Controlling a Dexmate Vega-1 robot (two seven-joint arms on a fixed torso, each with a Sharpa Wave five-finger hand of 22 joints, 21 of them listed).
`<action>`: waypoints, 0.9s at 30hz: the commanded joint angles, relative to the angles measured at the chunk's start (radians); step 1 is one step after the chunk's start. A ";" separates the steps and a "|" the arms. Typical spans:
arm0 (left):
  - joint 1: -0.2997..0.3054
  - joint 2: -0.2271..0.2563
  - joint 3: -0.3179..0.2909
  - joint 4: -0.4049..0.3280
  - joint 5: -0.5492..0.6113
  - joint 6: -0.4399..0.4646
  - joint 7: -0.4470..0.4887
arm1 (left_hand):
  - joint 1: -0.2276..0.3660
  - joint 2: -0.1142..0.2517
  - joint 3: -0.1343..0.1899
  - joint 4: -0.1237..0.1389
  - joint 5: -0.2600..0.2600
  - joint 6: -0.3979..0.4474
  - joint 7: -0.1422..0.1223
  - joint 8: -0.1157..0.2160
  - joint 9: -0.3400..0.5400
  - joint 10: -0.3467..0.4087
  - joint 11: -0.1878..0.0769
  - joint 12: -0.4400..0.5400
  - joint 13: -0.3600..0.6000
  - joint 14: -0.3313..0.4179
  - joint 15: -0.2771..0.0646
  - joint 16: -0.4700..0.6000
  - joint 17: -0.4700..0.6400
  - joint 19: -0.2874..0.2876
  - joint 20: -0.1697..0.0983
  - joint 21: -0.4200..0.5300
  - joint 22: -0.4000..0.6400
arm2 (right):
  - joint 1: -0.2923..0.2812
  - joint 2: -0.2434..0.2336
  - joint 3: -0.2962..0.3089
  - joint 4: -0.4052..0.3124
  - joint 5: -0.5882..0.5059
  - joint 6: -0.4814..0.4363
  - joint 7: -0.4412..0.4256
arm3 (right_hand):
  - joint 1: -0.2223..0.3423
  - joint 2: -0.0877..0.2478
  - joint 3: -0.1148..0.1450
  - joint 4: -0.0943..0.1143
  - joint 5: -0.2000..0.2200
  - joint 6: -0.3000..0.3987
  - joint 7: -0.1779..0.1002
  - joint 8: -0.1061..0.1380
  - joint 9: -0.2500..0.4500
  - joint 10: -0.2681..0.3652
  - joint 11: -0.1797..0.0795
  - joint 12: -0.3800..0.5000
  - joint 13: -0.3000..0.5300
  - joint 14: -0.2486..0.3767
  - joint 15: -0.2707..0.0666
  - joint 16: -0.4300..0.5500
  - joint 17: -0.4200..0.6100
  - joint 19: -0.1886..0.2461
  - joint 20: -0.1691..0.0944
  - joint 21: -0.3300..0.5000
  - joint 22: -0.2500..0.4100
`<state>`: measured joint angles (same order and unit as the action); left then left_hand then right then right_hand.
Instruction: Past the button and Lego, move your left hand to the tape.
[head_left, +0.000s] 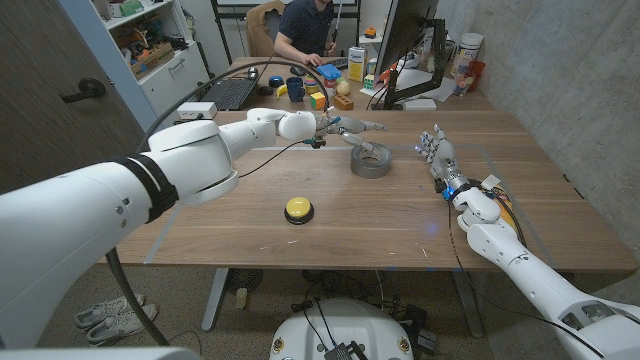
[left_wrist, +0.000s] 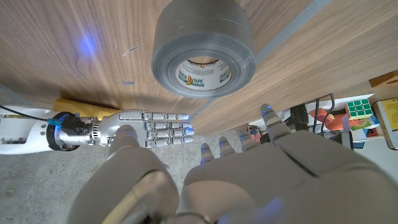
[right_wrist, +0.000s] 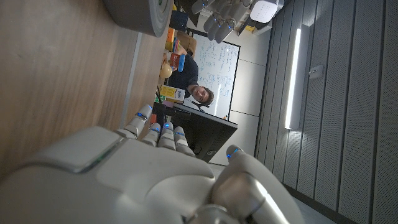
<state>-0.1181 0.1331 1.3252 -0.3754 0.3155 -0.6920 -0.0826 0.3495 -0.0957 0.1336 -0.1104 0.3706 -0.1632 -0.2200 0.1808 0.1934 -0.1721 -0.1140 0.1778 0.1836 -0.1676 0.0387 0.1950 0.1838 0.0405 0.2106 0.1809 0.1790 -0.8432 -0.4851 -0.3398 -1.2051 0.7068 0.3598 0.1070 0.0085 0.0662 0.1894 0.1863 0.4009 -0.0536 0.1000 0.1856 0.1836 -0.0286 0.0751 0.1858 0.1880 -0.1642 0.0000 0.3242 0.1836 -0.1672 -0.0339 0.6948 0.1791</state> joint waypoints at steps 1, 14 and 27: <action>0.003 -0.014 0.031 0.000 0.033 0.023 0.010 | 0.016 0.000 -0.001 -0.001 0.002 -0.007 -0.002 0.006 0.002 -0.083 0.002 0.003 0.005 -0.011 -0.001 0.005 0.002 -0.008 0.004 0.005 0.003 | -0.006 -0.005 0.006 0.002 0.008 0.005 0.011 | 0.000 0.110 -0.004 0.001 0.005 0.007 0.002 0.006 0.005 0.004 0.000 0.007 0.005 -0.001 0.002 -0.004 0.005 -0.041 -0.012 -0.006 0.002; -0.001 -0.029 0.059 0.001 0.073 0.048 0.028 | 0.027 0.001 -0.004 -0.004 0.003 -0.013 -0.002 0.009 0.003 -0.087 0.004 0.005 0.005 -0.015 0.000 0.006 0.002 -0.012 0.005 0.005 0.003 | -0.005 -0.007 0.008 0.008 0.011 0.007 0.018 | 0.000 0.110 -0.004 0.002 0.005 0.007 0.001 0.006 0.005 0.004 0.000 0.006 0.005 -0.001 0.003 -0.005 0.005 -0.041 -0.012 -0.010 0.002; -0.003 -0.028 0.074 0.003 0.080 0.054 0.030 | 0.035 0.002 -0.008 -0.006 0.003 -0.016 -0.002 0.012 0.004 -0.087 0.004 0.007 0.005 -0.018 -0.001 0.007 0.002 -0.014 0.005 0.006 0.003 | 0.013 0.001 0.001 0.027 0.009 0.001 0.027 | 0.000 0.110 -0.005 0.001 0.005 0.007 0.002 0.006 0.005 0.005 0.001 0.007 0.005 0.000 0.004 -0.006 0.005 -0.040 -0.011 -0.013 0.002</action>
<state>-0.1167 0.1057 1.3811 -0.3738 0.3819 -0.6404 -0.0583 0.3705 -0.0905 0.1293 -0.1146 0.3706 -0.1681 -0.2180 0.1856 0.1931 -0.1721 -0.1141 0.1777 0.1836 -0.1675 0.0387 0.1950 0.1838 0.0312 0.2126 0.1810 0.1790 -0.8425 -0.4898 -0.3329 -1.1905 0.7161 0.3656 0.1244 0.0085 0.0662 0.1894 0.1863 0.4009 -0.0535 0.1000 0.1856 0.1836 -0.0287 0.0749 0.1857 0.1880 -0.1643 -0.0001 0.3242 0.1835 -0.1672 -0.0339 0.6871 0.1791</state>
